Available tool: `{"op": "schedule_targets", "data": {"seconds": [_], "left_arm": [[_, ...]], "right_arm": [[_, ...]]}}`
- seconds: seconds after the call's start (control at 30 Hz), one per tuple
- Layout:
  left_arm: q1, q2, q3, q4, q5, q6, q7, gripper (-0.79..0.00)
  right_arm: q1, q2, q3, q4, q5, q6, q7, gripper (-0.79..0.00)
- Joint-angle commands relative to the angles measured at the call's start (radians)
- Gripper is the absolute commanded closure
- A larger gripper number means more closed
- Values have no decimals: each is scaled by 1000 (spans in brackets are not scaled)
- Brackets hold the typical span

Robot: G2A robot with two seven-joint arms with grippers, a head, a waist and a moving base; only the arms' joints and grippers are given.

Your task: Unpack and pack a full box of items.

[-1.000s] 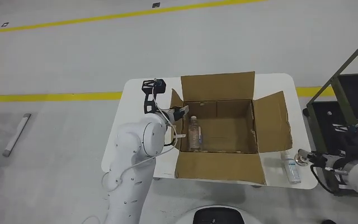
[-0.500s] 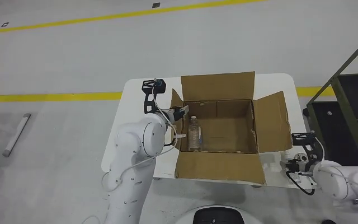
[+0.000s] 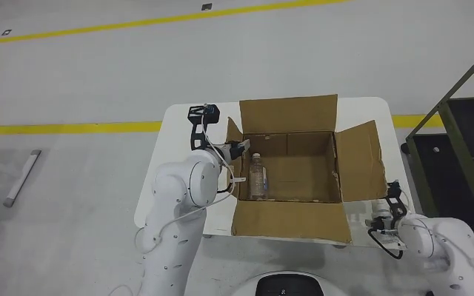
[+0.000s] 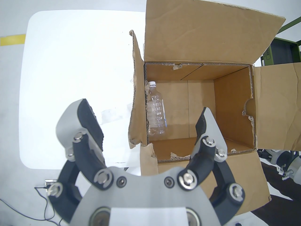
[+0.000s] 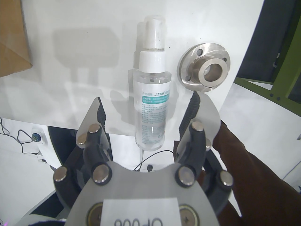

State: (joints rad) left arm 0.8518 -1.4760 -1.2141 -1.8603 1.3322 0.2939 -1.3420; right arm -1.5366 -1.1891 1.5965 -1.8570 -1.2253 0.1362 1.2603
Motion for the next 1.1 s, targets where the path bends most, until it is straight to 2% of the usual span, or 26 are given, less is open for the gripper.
{"op": "schedule_targets", "data": {"seconds": [0.0, 0.03, 0.17, 0.3, 0.37, 0.5, 0.6, 0.77, 0.9, 1.0, 1.07], "left_arm": [[0, 0, 0, 0, 0, 0, 0, -785], [0, 0, 0, 0, 0, 0, 0, -785], [0, 0, 0, 0, 0, 0, 0, -785], [0, 0, 0, 0, 0, 0, 0, -785], [0, 0, 0, 0, 0, 0, 0, -785], [0, 0, 0, 0, 0, 0, 0, -785], [0, 0, 0, 0, 0, 0, 0, -785], [0, 0, 0, 0, 0, 0, 0, -785], [0, 0, 0, 0, 0, 0, 0, -785], [0, 0, 0, 0, 0, 0, 0, -785], [0, 0, 0, 0, 0, 0, 0, -785]], "right_arm": [[4, 0, -8, 11, -6, 2, -4, -468], [6, -1, -13, 19, -9, 4, -4, -391], [15, -2, -29, 32, -18, 8, -7, -317], [24, -3, -35, 54, 0, 15, -5, -194], [27, -4, -30, 58, 21, 22, -7, 0], [32, -3, 12, 53, 85, 48, -2, 0], [37, -3, 84, 35, 178, 94, -4, 0], [66, -8, 312, -52, 493, 225, -100, 0], [115, -8, 460, -110, 696, 273, -172, 0], [173, -3, 508, -157, 787, 277, -188, 0], [213, 3, 501, -195, 826, 280, -176, 0]]}}
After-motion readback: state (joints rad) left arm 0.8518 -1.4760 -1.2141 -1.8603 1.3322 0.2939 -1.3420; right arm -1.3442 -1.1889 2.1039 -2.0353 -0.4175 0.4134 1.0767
